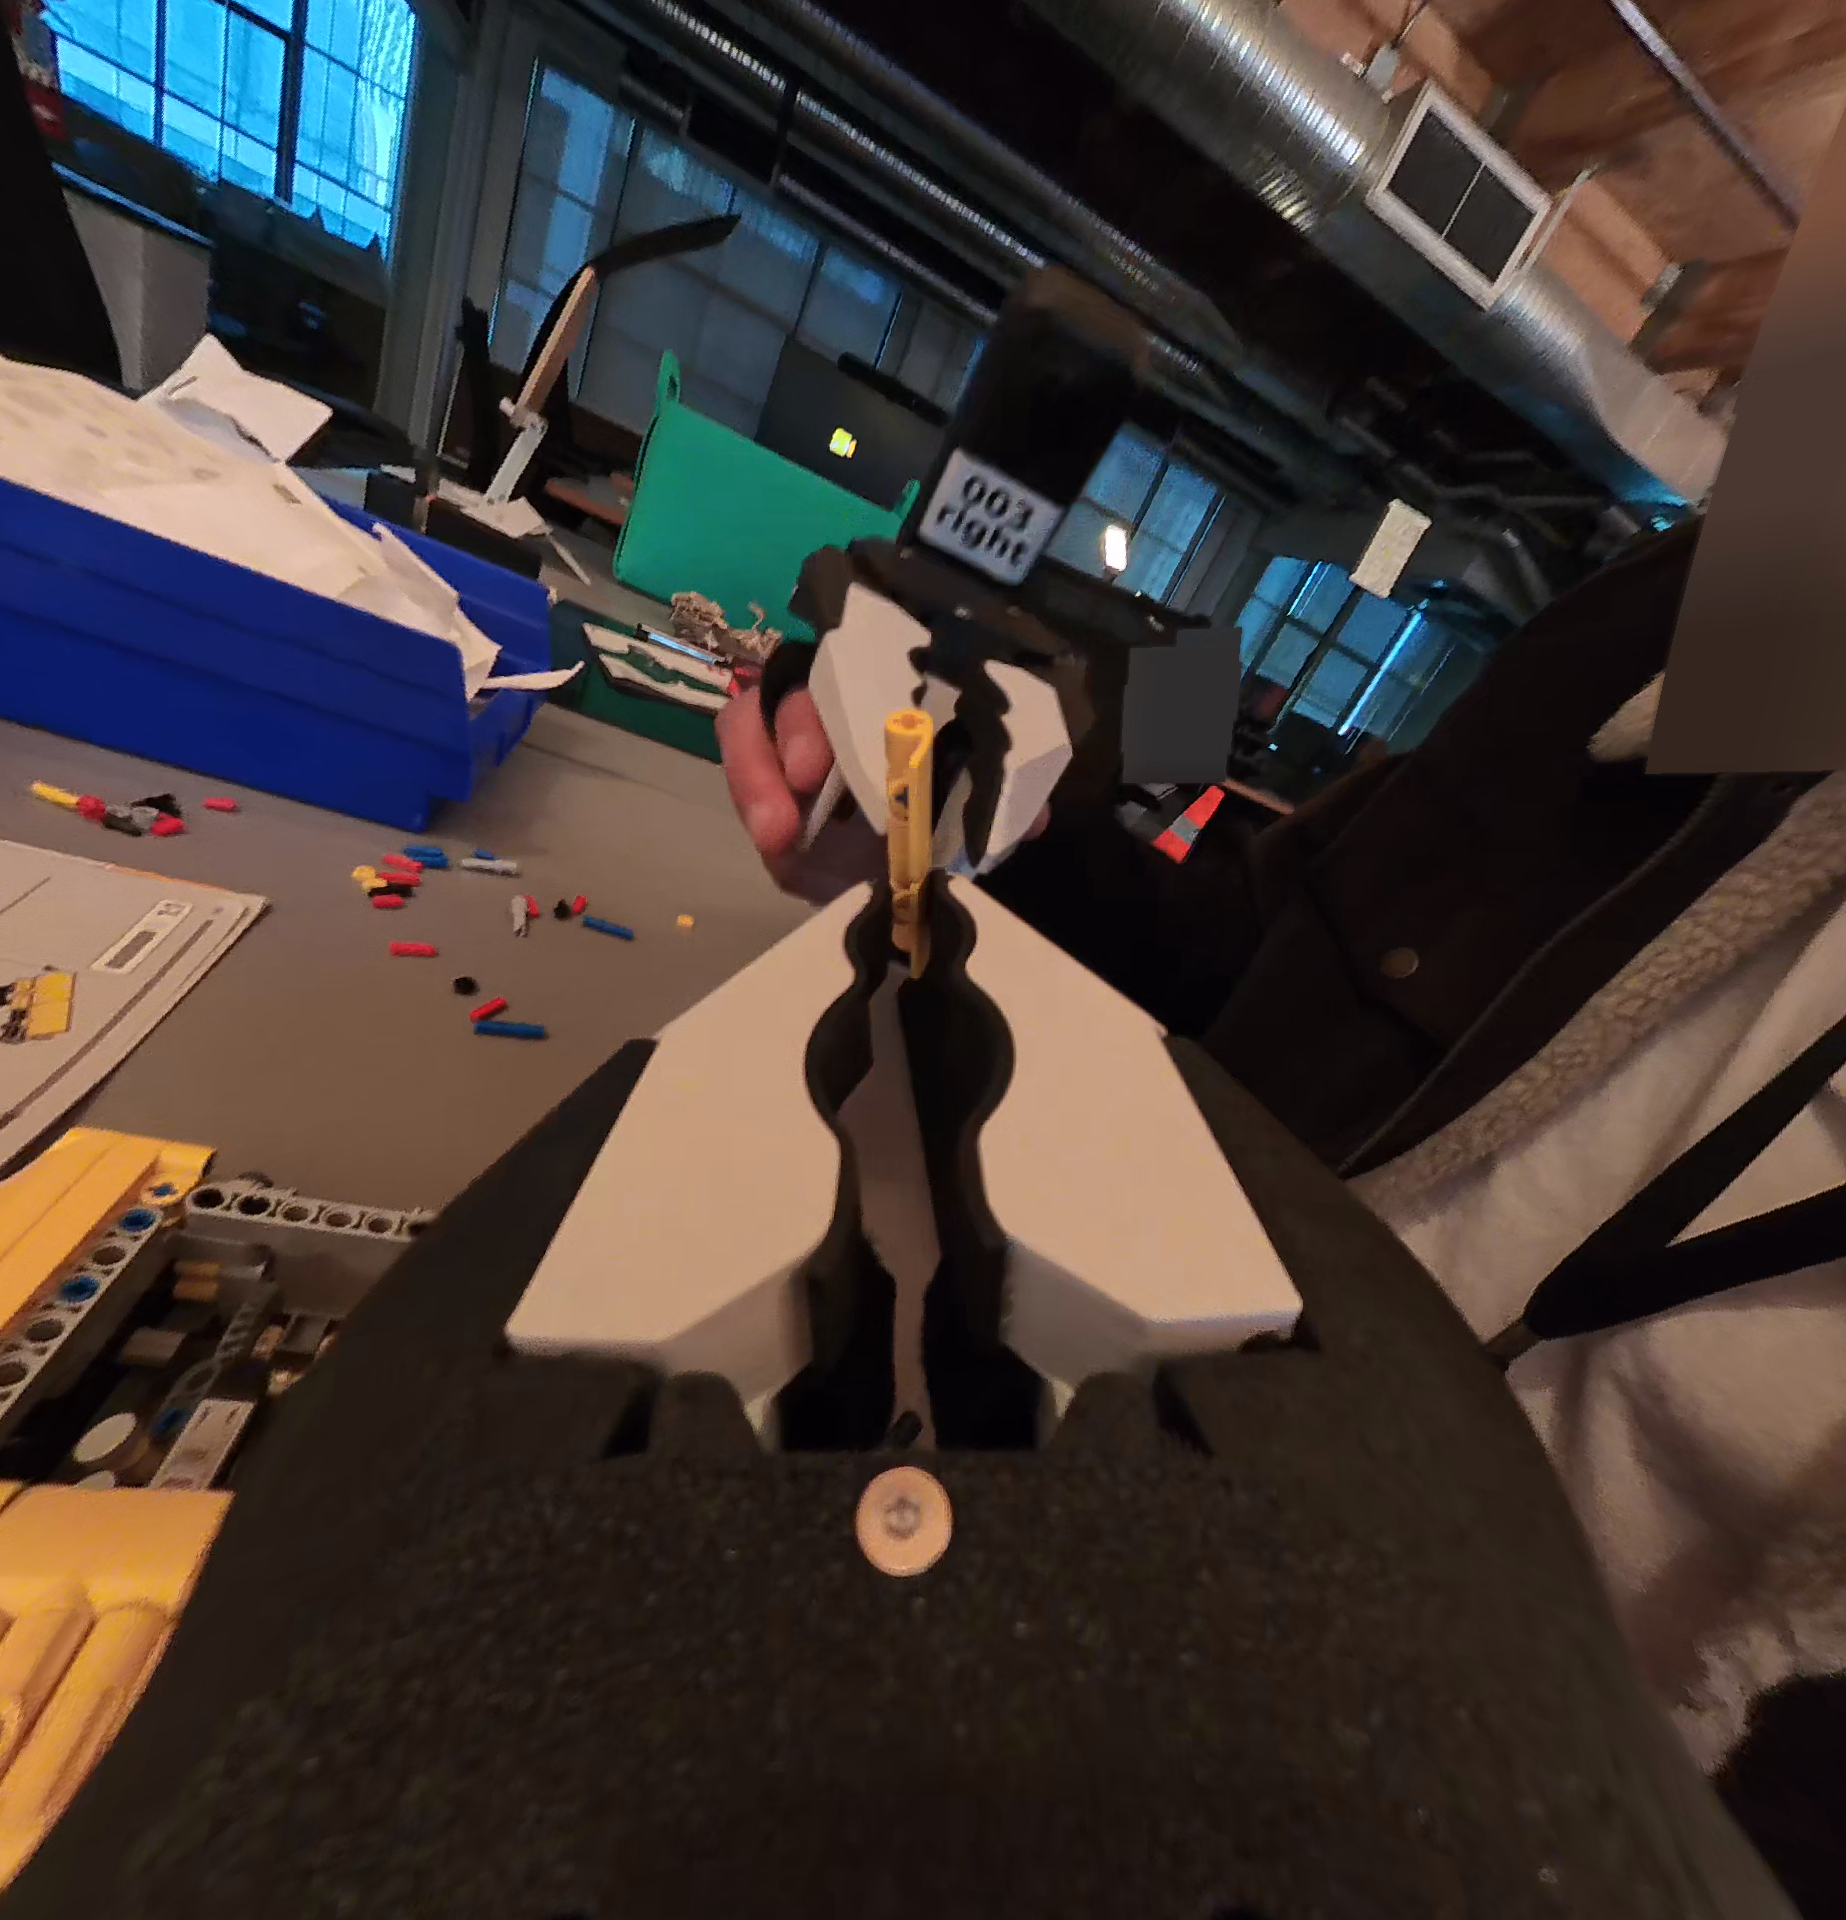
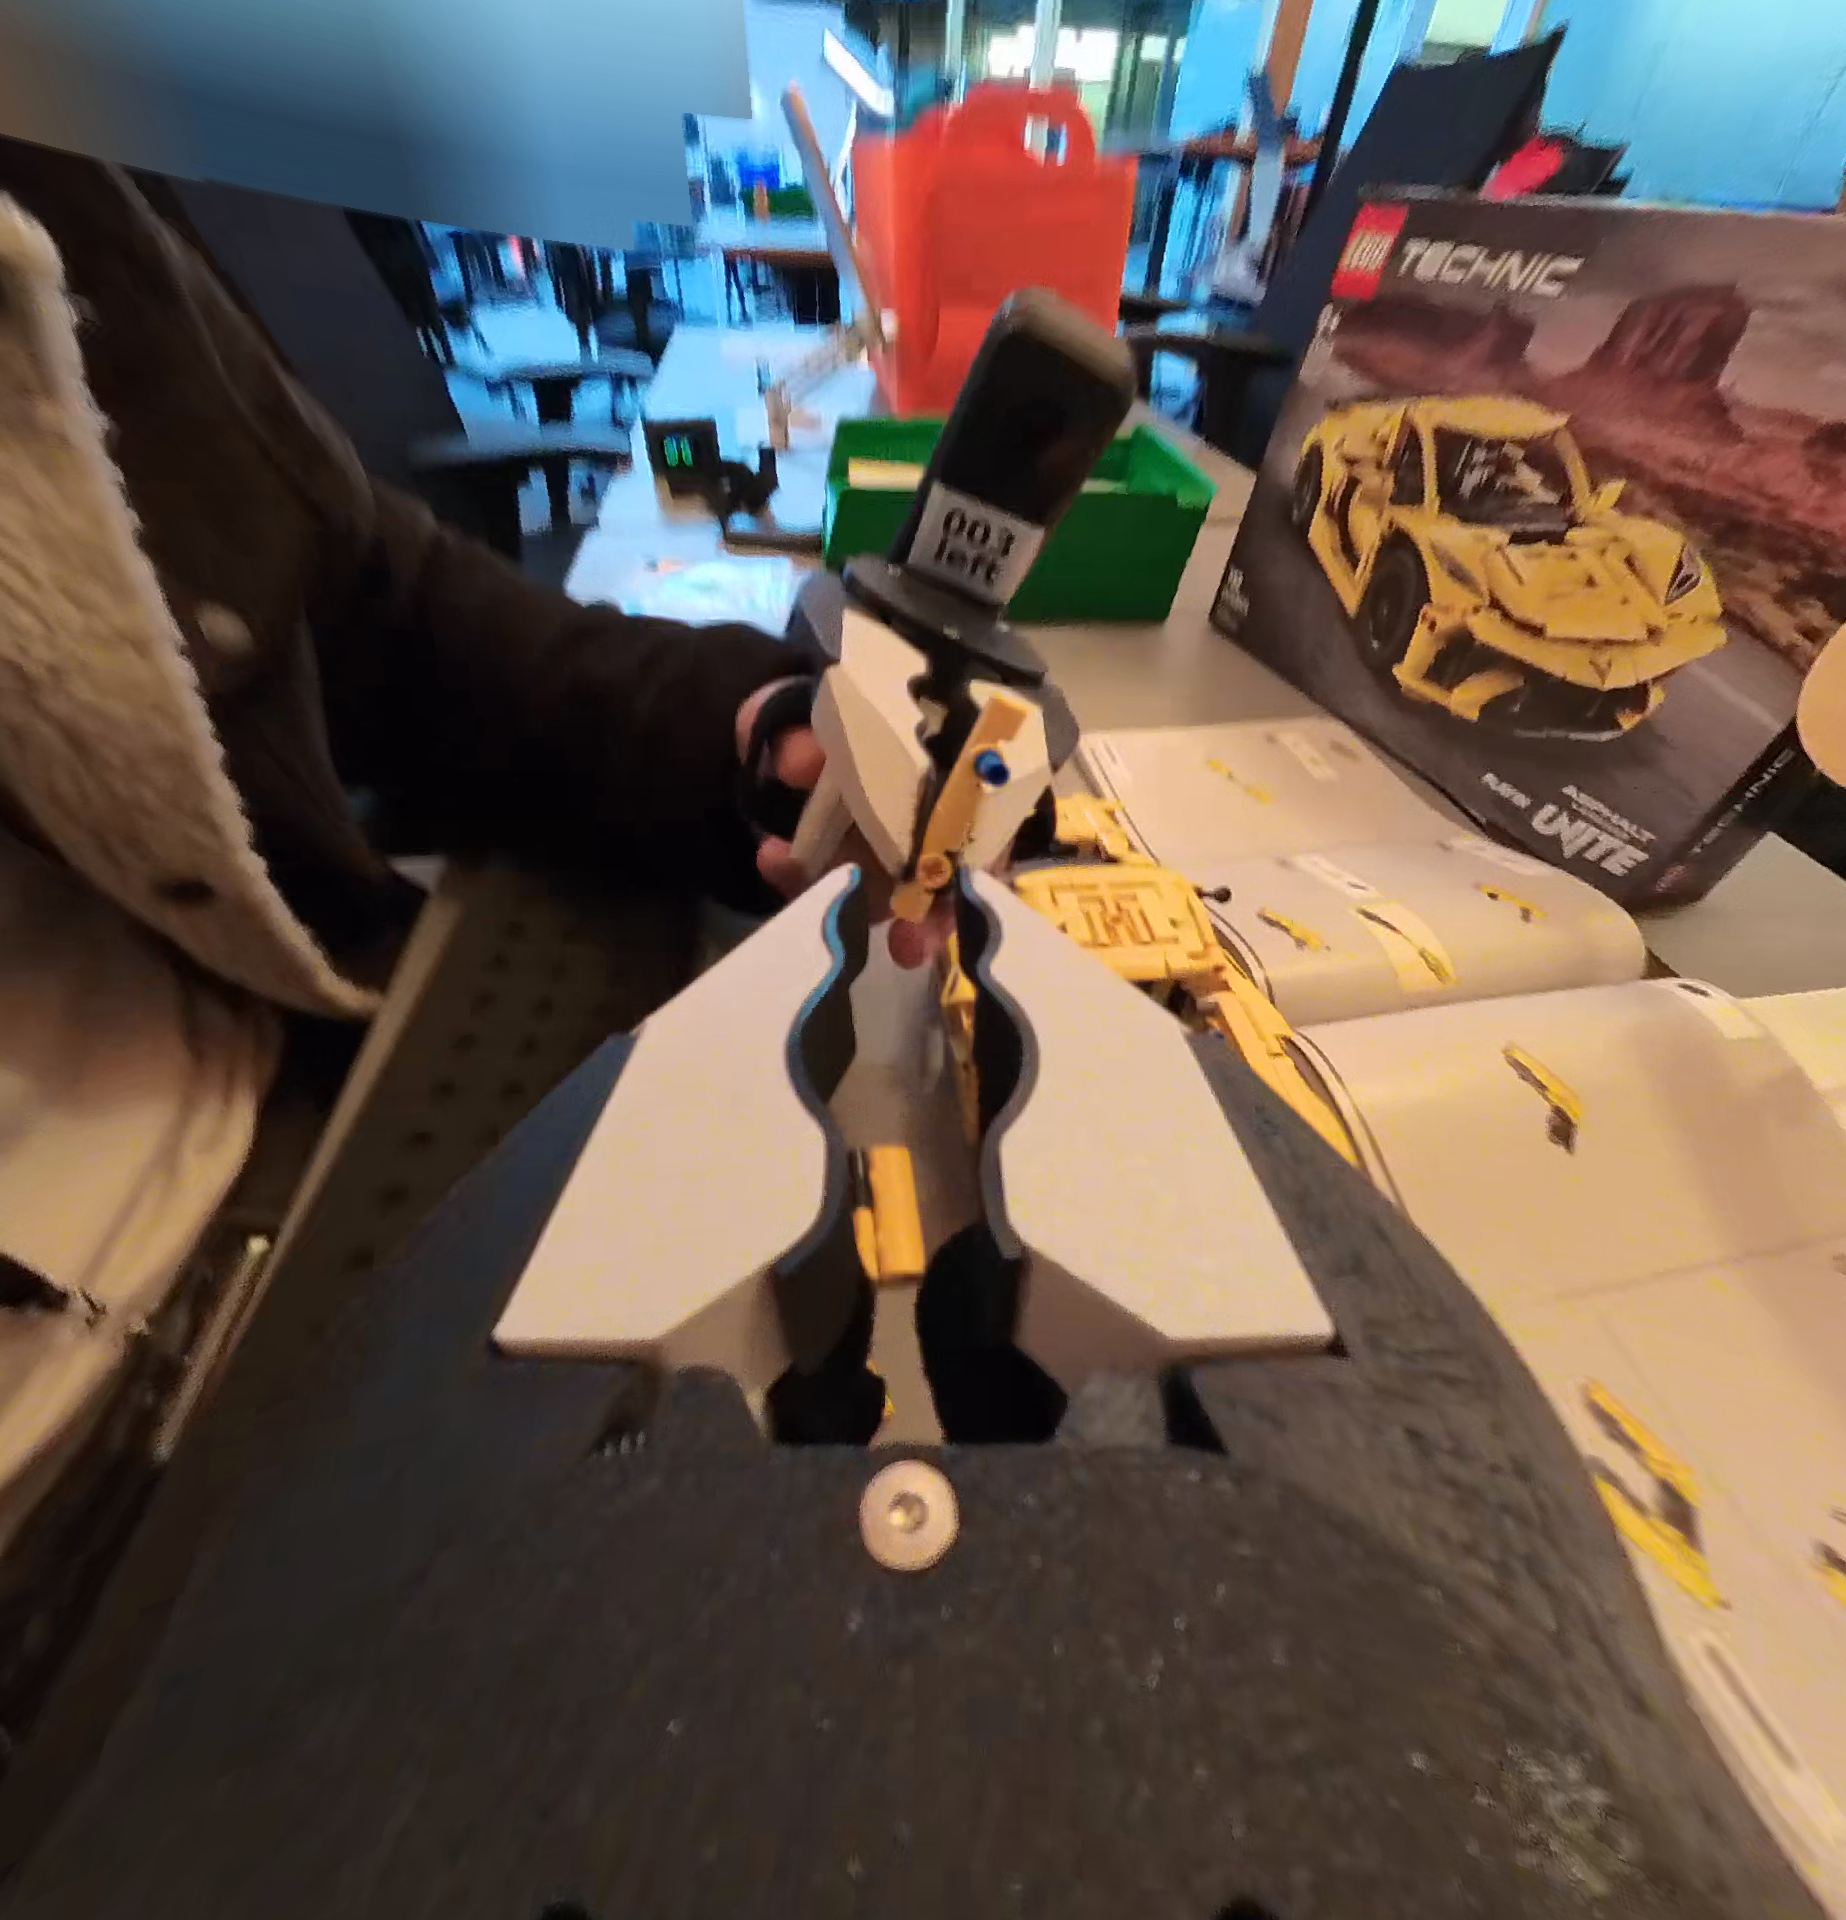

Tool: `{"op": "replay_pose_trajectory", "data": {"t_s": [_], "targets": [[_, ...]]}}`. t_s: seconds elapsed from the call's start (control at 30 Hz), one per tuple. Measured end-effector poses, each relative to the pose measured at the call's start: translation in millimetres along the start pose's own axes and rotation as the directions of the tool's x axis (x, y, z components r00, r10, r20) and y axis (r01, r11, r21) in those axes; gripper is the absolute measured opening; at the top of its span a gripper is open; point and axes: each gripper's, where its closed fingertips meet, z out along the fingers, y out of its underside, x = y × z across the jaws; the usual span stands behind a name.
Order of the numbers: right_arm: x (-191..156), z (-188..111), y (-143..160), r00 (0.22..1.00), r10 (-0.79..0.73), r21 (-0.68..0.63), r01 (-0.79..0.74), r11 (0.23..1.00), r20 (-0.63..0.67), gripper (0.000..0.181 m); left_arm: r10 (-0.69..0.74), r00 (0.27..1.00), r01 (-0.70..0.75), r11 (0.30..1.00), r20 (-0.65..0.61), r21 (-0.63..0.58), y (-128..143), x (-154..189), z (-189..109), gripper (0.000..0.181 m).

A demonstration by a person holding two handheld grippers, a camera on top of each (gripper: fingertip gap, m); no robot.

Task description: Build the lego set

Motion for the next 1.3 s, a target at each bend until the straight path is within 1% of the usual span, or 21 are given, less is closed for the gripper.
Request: {"op": "replay_pose_trajectory", "data": {"t_s": [0.07,0.13,0.23,0.3,0.37,0.43,0.47,0.53,0.57,0.63,0.67,0.7,0.8,0.9,0.97,1.07,1.17,1.3], "targets": [[2,0,0,0.999,0.041,0.047,-0.041,0.998,0.001,0.015,-0.005,1.0,0.005,1.0,-0.012,0.013,-2,2,0,0.007],[5,1,4,0.999,0.044,0.043,-0.043,0.998,-0.025,0.017,-0.003,1.0,0.003,1.0,-0.008,0.014,-2,1,0,0.007],[13,-9,9,0.996,0.057,0.036,-0.055,0.998,-0.072,0.016,0.001,1.0,-0.001,1.0,0.002,0.016,-4,0,-2,0.007],[24,-17,26,0.988,0.047,-0.037,-0.053,0.998,-0.149,0.015,0.011,1.0,-0.011,1.0,0.026,0.018,-6,-3,-5,0.006],[29,-22,50,0.981,0.046,-0.131,-0.071,0.989,-0.187,0.016,0.031,0.997,-0.032,0.999,0.069,0.026,-12,-9,-12,0.006],[26,-18,82,0.982,0.066,-0.266,-0.113,0.957,-0.178,0.022,0.06,0.987,-0.067,0.997,0.146,0.041,-24,-21,-27,0.007],[23,-14,96,0.983,0.064,-0.321,-0.116,0.94,-0.17,0.021,0.066,0.982,-0.078,0.995,0.177,0.064,-32,-24,-37,0.006],[14,-2,117,0.99,0.055,-0.376,-0.099,0.921,-0.126,0.019,0.078,0.969,-0.106,0.988,0.233,0.109,-45,-29,-56,0.007],[15,4,125,0.99,0.052,-0.394,-0.1,0.914,-0.13,0.017,0.087,0.96,-0.124,0.985,0.266,0.124,-50,-33,-65,0.006],[14,10,143,0.992,0.066,-0.47,-0.11,0.876,-0.108,0.021,0.083,0.951,-0.131,0.981,0.298,0.145,-55,-38,-76,0.006],[15,13,147,0.991,0.071,-0.493,-0.117,0.862,-0.111,0.022,0.068,0.951,-0.12,0.98,0.301,0.156,-56,-40,-78,0.006],[18,15,147,0.992,0.063,-0.496,-0.111,0.861,-0.114,0.017,0.055,0.953,-0.107,0.981,0.298,0.163,-56,-41,-78,0.006],[28,16,151,0.986,0.061,-0.508,-0.133,0.851,-0.156,0.022,0.071,0.951,-0.117,0.983,0.301,0.14,-52,-40,-74,0.007],[23,30,145,0.988,0.083,-0.47,-0.134,0.872,-0.127,0.027,0.101,0.946,-0.146,0.981,0.307,0.126,-52,-37,-72,0.007],[23,37,143,0.992,0.048,-0.487,-0.099,0.868,-0.117,0.023,0.098,0.947,-0.147,0.979,0.307,0.141,-54,-36,-74,0.007],[22,43,143,0.993,0.054,-0.476,-0.097,0.874,-0.104,0.022,0.088,0.945,-0.142,0.978,0.314,0.152,-55,-37,-78,0.007],[31,37,158,0.986,-0.013,-0.545,-0.081,0.834,-0.167,0.022,0.086,0.936,-0.145,0.978,0.34,0.152,-51,-38,-86,0.006],[34,50,158,0.978,0.0,-0.527,-0.113,0.842,-0.211,0.021,0.056,0.937,-0.125,0.975,0.346,0.182,-51,-38,-93,0.007]]}}
